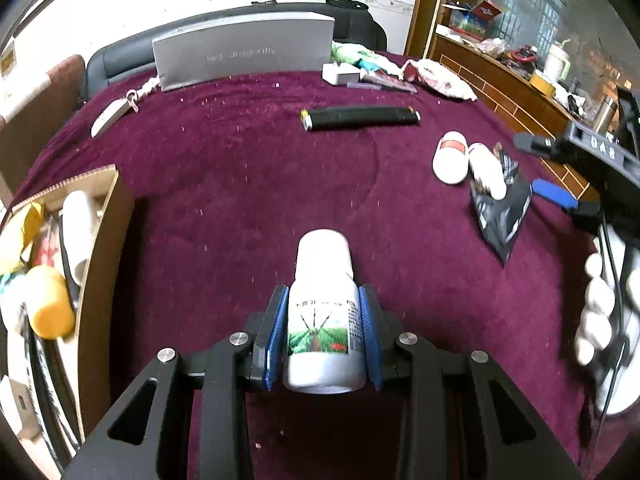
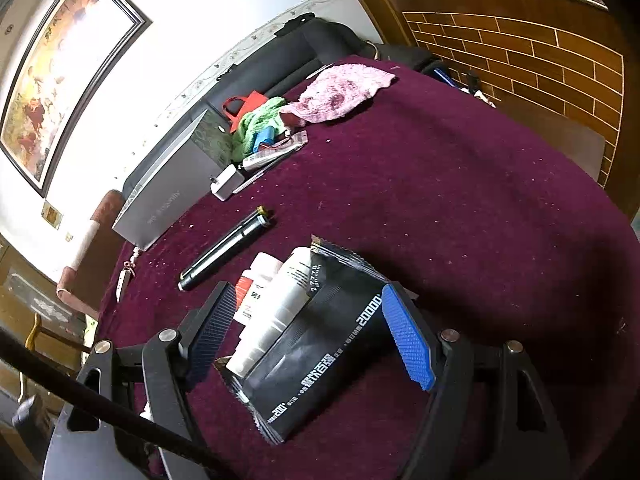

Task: Organize objects
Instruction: 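Grasp the white pesticide bottle with the left gripper, then grasp the white pill bottle with the right gripper, then carry the pesticide bottle into the tray with the left gripper while the right places the pill bottle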

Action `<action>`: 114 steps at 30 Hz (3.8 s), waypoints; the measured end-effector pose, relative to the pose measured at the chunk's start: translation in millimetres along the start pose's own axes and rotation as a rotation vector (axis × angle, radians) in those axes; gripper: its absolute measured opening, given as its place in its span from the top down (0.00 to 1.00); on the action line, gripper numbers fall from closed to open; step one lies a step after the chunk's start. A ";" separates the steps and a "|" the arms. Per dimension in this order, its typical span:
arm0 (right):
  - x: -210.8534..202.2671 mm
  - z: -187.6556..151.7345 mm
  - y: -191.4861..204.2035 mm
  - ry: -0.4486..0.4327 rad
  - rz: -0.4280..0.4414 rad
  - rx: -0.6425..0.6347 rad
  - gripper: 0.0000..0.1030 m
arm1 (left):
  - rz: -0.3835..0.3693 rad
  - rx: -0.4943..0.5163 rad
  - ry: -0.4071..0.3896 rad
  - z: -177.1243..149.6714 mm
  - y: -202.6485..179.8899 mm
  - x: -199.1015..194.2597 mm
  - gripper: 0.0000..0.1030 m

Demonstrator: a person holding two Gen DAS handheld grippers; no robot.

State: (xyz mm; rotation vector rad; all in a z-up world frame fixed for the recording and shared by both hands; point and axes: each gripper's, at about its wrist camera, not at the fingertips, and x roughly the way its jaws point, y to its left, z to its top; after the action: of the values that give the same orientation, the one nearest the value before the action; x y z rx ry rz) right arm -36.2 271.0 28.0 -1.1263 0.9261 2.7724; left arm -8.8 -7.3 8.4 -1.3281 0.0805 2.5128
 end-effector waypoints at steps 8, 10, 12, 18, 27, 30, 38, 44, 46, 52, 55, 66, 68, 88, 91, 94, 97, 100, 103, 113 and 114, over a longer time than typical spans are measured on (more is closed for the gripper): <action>3.3 -3.5 2.5 -0.012 -0.036 -0.026 0.27 | -0.043 -0.057 -0.074 -7.4 9.0 -0.1 0.70; 1.8 -2.5 0.8 -0.022 -0.027 -0.016 0.27 | -0.084 -0.097 -0.081 -7.9 16.8 -0.6 0.70; -1.5 -0.5 -2.2 -0.041 -0.017 0.001 0.27 | -0.105 -0.120 -0.084 -8.0 20.8 -0.4 0.70; -18.6 8.2 -2.7 -0.081 0.080 0.076 0.27 | -0.069 -0.076 -0.078 -6.7 10.7 -0.6 0.65; 37.3 26.9 70.5 0.237 0.140 -0.123 0.26 | -0.105 -0.066 -0.076 -6.1 9.5 -0.6 0.55; 60.4 26.2 89.4 0.276 -0.010 -0.214 0.26 | -0.119 -0.076 -0.079 -6.1 11.2 -1.0 0.55; 94.4 18.0 100.8 0.358 -0.210 -0.316 0.41 | -0.157 -0.105 -0.085 -6.0 16.8 -2.0 0.54; 109.8 9.7 99.4 0.401 -0.250 -0.307 0.56 | -0.184 -0.119 -0.088 -6.1 19.3 -1.8 0.52; 111.1 10.3 99.6 0.391 -0.265 -0.297 0.56 | -0.183 -0.119 -0.088 -5.9 19.4 -1.7 0.52; 109.8 9.7 98.4 0.391 -0.268 -0.290 0.58 | -0.194 -0.108 -0.086 -5.3 18.2 -1.2 0.45; 102.3 1.9 98.9 0.406 -0.248 -0.301 0.65 | -0.152 -0.066 -0.072 -4.0 9.8 -0.2 0.44; 39.5 -63.0 92.5 0.474 -0.147 -0.383 0.65 | -0.090 -0.063 -0.030 -22.3 14.4 -14.9 0.71; 26.5 -74.4 89.9 0.479 -0.142 -0.397 0.65 | -0.083 -0.067 -0.026 -28.1 15.0 -18.6 0.71; 19.5 -88.7 95.0 0.392 -0.158 -0.436 0.59 | 0.014 0.016 -0.039 2.1 -2.9 8.2 0.55; 16.3 -93.2 98.3 0.379 -0.173 -0.454 0.69 | -0.004 0.009 -0.030 -2.3 1.4 1.7 0.72; 10.5 -96.2 97.0 0.381 -0.118 -0.428 0.69 | -0.057 -0.042 -0.031 -9.6 13.3 -8.2 0.72; 3.8 -99.0 98.7 0.370 -0.086 -0.424 0.69 | -0.088 -0.087 -0.037 -20.5 25.7 -19.6 0.72; -4.8 -103.6 102.8 0.367 -0.058 -0.420 0.69 | -0.103 -0.108 -0.055 -28.5 31.7 -31.8 0.72; -13.7 -108.3 108.1 0.363 -0.040 -0.426 0.69 | -0.109 -0.110 -0.089 -36.1 35.1 -49.8 0.72; -34.1 -121.2 129.5 0.366 0.013 -0.448 0.69 | -0.143 -0.160 -0.176 -52.3 54.8 -103.2 0.72; -35.9 -122.8 132.7 0.367 0.019 -0.453 0.69 | -0.150 -0.176 -0.184 -55.3 59.8 -108.3 0.72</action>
State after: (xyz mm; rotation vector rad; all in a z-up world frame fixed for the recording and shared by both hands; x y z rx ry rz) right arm 39.0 104.3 50.4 -1.7346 0.3092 2.9287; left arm 75.6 -100.0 59.8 -1.1112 -0.2751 2.5453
